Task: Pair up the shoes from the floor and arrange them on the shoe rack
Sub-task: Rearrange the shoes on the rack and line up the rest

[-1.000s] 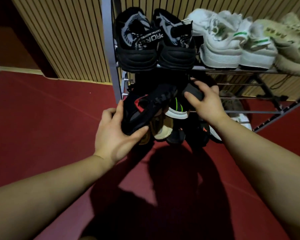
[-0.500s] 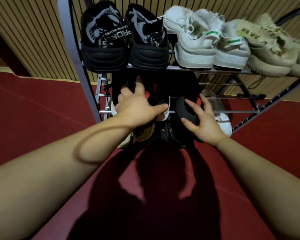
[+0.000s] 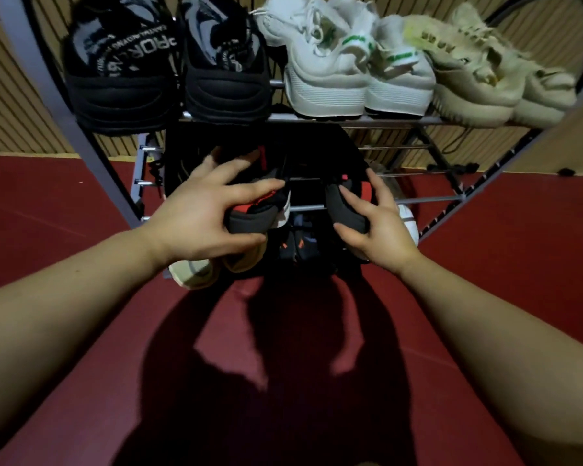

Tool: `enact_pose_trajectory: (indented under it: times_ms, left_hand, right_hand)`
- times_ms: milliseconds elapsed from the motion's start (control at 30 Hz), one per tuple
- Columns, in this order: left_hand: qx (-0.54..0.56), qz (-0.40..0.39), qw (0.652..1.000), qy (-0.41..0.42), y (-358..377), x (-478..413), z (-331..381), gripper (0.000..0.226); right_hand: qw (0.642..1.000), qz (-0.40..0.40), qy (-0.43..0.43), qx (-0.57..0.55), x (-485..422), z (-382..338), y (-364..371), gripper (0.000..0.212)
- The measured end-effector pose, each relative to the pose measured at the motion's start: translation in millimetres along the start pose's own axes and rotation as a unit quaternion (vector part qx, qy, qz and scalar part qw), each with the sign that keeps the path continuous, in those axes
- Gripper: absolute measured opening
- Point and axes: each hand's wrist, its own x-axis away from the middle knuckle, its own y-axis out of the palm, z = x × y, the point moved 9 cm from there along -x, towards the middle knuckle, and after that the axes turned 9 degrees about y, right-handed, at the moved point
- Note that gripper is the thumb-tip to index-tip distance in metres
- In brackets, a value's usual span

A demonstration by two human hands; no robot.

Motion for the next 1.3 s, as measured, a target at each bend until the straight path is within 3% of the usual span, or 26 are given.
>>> enact_pose_trajectory:
  times_ms: [200, 467, 667, 1000, 1200, 1300]
  left_hand:
    - [0.071, 0.096, 0.993, -0.01, -4, -25, 27, 0.076]
    - [0.061, 0.103, 0.993, -0.002, 36, -74, 73, 0.079]
    - [0.068, 0.103, 0.989, -0.077, 65, -98, 70, 0.077]
    - [-0.024, 0.047, 0.996, -0.075, 110, -154, 74, 0.092]
    - [0.072, -0.085, 0.994, -0.02, 119, -184, 84, 0.098]
    - [0.094, -0.076, 0.993, -0.01, 120, -183, 83, 0.093]
  right_hand:
    - [0.999, 0.027, 0.029, 0.006, 5, 25, -19, 0.058]
    - [0.998, 0.048, 0.04, 0.024, 1, 53, -34, 0.059]
    - [0.997, 0.052, 0.06, 0.006, -7, 77, -50, 0.06]
    - [0.996, 0.047, 0.077, 0.01, -29, 102, -62, 0.063]
    - [0.996, 0.023, 0.077, 0.041, -51, 120, -59, 0.065]
    - [0.995, 0.029, 0.087, 0.04, -51, 119, -62, 0.071]
